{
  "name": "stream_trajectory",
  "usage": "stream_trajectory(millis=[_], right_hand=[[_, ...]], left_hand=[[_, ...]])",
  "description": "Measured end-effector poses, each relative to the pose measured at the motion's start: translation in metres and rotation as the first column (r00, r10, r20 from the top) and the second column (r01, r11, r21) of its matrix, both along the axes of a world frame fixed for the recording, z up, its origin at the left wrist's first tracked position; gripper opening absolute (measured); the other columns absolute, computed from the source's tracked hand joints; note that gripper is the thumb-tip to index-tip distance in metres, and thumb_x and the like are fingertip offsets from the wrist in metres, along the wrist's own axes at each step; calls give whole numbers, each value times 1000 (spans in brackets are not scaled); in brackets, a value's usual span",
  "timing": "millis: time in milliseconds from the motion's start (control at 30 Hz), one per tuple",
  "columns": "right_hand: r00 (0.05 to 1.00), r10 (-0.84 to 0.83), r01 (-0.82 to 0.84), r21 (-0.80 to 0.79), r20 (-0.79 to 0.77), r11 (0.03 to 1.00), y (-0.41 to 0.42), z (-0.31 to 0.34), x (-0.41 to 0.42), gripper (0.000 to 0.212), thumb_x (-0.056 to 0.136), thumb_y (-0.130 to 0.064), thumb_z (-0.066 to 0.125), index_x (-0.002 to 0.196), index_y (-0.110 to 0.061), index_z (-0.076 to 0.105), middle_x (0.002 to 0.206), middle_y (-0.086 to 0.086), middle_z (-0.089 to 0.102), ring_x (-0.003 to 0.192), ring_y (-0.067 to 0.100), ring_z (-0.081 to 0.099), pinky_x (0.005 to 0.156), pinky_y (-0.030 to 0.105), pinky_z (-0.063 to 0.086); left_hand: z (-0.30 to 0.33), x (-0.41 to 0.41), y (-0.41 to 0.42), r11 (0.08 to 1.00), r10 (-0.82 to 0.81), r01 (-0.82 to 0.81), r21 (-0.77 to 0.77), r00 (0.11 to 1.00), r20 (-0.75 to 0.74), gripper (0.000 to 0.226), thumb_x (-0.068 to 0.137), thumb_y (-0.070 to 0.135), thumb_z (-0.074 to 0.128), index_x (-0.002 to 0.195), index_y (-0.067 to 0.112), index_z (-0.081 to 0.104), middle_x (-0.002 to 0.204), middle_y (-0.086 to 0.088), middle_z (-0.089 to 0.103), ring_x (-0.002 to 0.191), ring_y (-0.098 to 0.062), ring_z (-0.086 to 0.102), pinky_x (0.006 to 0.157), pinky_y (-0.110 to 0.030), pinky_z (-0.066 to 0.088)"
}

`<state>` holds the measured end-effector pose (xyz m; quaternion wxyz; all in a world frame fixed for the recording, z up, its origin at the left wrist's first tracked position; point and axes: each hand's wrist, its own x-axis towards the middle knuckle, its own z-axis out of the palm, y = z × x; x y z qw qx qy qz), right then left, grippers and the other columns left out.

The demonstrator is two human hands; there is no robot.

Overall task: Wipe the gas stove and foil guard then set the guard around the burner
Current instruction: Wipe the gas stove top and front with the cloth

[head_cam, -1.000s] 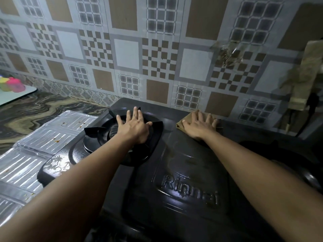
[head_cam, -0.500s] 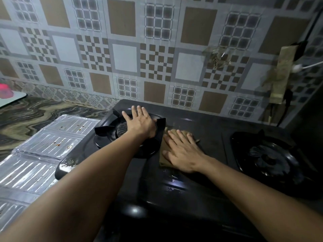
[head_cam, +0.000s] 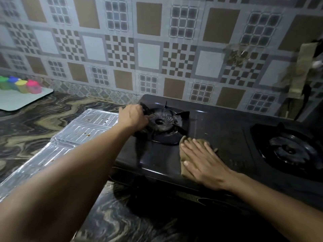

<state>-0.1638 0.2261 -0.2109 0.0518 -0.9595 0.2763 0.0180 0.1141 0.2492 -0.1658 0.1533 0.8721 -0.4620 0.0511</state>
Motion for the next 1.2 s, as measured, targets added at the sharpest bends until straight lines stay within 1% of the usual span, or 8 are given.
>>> stream_trajectory(millis=[133, 333, 500, 667, 733, 833, 967, 1200], right_hand=[[997, 70, -72, 30, 43, 997, 33, -6, 13, 78, 82, -57, -2, 155, -28, 4, 162, -11, -7, 146, 7, -20, 119, 39, -12], [999, 29, -29, -32, 19, 999, 44, 2, 33, 81, 79, -60, -6, 154, -34, 7, 161, -16, -2, 146, 8, -6, 114, 43, 0], [993, 116, -114, -60, 29, 992, 56, 4, 83, 76, 86, -57, 4, 153, -24, 14, 162, -7, 6, 146, 17, 7, 112, 46, 13], [992, 128, -129, -73, -15, 989, 58, 6, 90, 64, 99, -51, 17, 155, -21, 6, 163, -5, 0, 147, 16, 3, 114, 43, 11], [991, 127, -130, -69, -37, 989, 59, 8, 90, 65, 100, -50, 19, 155, -20, 3, 163, -4, -1, 146, 16, 2, 114, 44, 11], [988, 138, -142, -74, -63, 987, 62, 10, 101, 71, 96, -57, 11, 154, -18, 4, 163, -3, -2, 144, 19, 2, 112, 45, 11], [987, 157, -160, -113, -42, 981, 70, 9, 133, 70, 96, -56, 10, 152, -15, 10, 161, 1, 6, 141, 24, 11, 111, 49, 16], [986, 157, -163, -118, -57, 980, 74, 12, 200, 63, 100, -48, 15, 151, -12, 13, 160, 7, 13, 140, 31, 17, 106, 57, 15]], left_hand=[[-5, 20, 22, 999, 46, -50, -21, 988, -146, 32, 82, 30, 67, 105, 8, 71, 106, -21, 68, 101, -37, 64, 80, -38, 52], [-7, 22, 22, 993, 44, -60, -99, 988, -151, 24, 86, 16, 61, 105, 9, 74, 104, -22, 68, 100, -40, 64, 80, -40, 52], [-5, 22, 20, 993, 23, -42, -111, 985, -170, 24, 86, 14, 61, 105, 16, 75, 105, -20, 69, 101, -38, 64, 83, -40, 51], [-8, 41, 42, 984, -21, -54, -170, 912, -409, 33, 87, 19, 62, 120, 18, 68, 117, -13, 69, 111, -32, 62, 95, -37, 50], [-13, 59, 61, 979, 40, -131, -156, 874, -484, 27, 85, 11, 59, 109, 9, 72, 112, -16, 70, 107, -33, 64, 92, -39, 52], [-16, 74, 97, 990, 96, -140, -12, 731, -676, 21, 87, 2, 46, 94, -2, 65, 91, -21, 73, 83, -34, 72, 72, -40, 55], [-22, 68, 134, 991, 125, -92, 95, 421, -898, 28, 89, 1, 34, 112, -6, 49, 72, -19, 71, 63, -30, 69, 80, -50, 53], [-30, 71, 154, 988, 46, -153, 18, 184, -982, 36, 88, 8, 26, 116, -6, 46, 72, -15, 73, 74, -30, 67, 83, -46, 49]])
